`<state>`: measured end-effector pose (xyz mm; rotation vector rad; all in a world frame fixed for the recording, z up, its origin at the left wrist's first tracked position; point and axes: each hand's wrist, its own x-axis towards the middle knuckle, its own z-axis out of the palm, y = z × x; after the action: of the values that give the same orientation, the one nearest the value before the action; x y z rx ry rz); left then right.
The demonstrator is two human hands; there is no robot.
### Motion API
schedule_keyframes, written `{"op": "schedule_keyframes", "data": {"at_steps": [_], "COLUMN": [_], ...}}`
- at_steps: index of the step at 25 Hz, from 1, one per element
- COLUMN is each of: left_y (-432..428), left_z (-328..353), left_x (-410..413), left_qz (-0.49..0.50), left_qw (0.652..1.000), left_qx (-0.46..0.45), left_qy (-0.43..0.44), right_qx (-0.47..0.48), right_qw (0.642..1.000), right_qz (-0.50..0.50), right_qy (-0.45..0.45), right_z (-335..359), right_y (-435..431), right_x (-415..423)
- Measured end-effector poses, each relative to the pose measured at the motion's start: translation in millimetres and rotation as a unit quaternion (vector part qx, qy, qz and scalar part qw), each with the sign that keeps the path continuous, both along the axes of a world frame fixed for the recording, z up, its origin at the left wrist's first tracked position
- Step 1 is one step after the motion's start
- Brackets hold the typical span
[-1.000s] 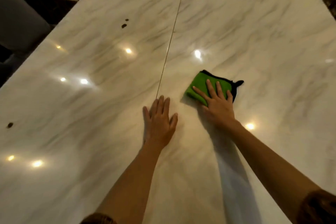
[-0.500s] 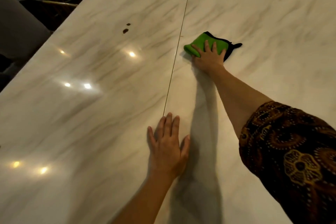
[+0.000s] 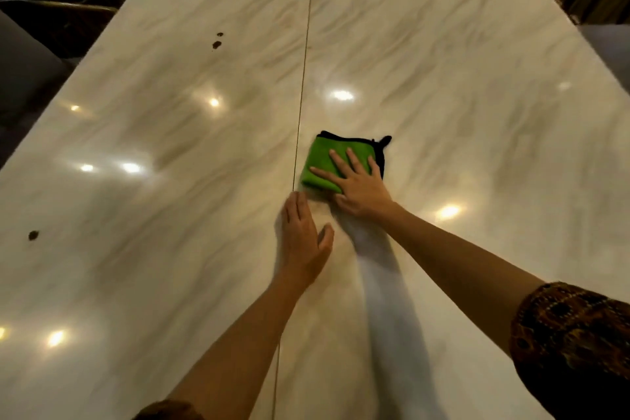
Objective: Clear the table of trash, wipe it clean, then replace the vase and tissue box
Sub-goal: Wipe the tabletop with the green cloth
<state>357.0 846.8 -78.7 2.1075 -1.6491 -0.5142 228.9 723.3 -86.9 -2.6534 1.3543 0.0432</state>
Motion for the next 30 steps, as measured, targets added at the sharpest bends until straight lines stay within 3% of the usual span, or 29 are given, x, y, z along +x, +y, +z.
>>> {"op": "schedule_keyframes", "data": {"at_steps": [3,6,9,12,15,20,22,25,28,30], "left_y": [111.3,191.0,227.1,237.4,233.0,230.3,236.0,236.2,238.5,244.1], "left_z": [-4.7,-4.7,-1.3,7.8,18.8,32.3,35.9,40.3,46.4,45.0], "left_x": [22.1,50.1,68.8,92.2,101.0,90.1,90.1,89.7,81.4,80.8], "left_qz": [-0.117,-0.148,-0.178,-0.287,-0.352,-0.333,-0.322,-0.303,-0.286,-0.284], "left_qw": [0.993,0.982,0.966,0.923,0.886,0.873,0.869,0.864,0.862,0.868], "left_qx": [0.018,0.060,0.162,0.209,0.259,0.292,0.297,0.308,0.337,0.345], "left_qy": [-0.031,-0.096,-0.097,-0.148,-0.156,-0.203,-0.232,-0.257,-0.247,-0.217], "right_qx": [0.016,0.034,0.017,-0.009,0.002,0.062,0.069,0.027,0.000,-0.002], "right_qw": [0.999,0.998,0.998,0.999,0.999,0.985,0.979,0.989,0.997,0.989], "right_qz": [-0.048,-0.058,-0.054,-0.033,0.043,-0.155,-0.192,-0.142,-0.074,-0.149], "right_qy": [-0.005,-0.011,-0.010,-0.025,0.017,0.037,0.020,-0.008,-0.001,0.008], "right_z": [2.1,2.2,0.1,0.4,0.6,12.8,13.8,5.9,-2.9,-1.3], "right_y": [80.6,183.3,305.4,400.7,376.5,282.2,311.5,402.6,461.3,454.5], "right_x": [-1.9,17.3,27.0,12.6,-12.9,2.7,21.5,30.0,-17.2,-78.2]}}
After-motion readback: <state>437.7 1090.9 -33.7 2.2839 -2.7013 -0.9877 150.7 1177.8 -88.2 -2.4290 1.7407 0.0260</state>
